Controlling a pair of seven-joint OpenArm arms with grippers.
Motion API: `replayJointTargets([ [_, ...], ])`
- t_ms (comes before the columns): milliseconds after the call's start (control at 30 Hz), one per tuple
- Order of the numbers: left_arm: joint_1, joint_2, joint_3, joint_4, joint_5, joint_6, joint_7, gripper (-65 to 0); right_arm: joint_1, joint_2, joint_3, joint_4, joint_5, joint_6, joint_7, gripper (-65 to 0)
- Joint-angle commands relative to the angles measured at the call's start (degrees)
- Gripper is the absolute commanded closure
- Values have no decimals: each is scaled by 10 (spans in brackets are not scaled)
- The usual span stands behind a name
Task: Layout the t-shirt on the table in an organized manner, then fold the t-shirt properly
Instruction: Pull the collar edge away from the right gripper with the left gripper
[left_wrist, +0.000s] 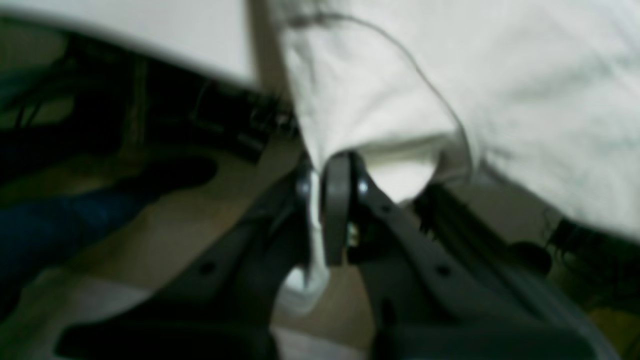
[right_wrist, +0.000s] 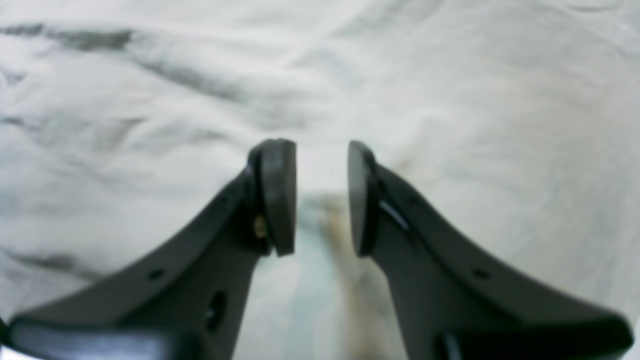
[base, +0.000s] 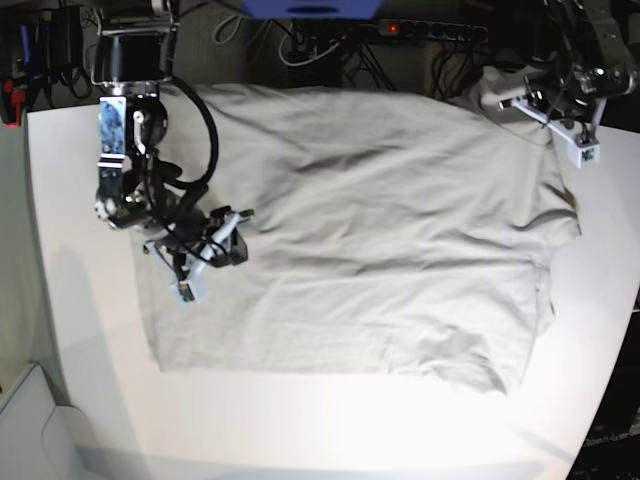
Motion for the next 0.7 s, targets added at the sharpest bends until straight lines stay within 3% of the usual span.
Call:
replayJointTargets([
  [0, 0, -12, -12, 7, 4, 3, -8, -5, 16, 2, 1, 6, 9, 8, 13, -190],
  [200, 2, -17, -40, 7, 4, 3, -7, -14, 20, -12, 1, -8, 9, 8, 14, -190],
  [267, 2, -15, -40, 8, 4, 3, -7, -49, 27, -14, 1, -9, 8, 8, 14, -190],
  [533, 2, -13, -39, 10, 3, 3, -7, -412, 54, -12, 1, -53, 8, 8, 14, -190],
  [667, 3, -16, -40, 11, 3, 3, -7, -457, 73, -13, 0, -57, 8, 8, 20, -184],
])
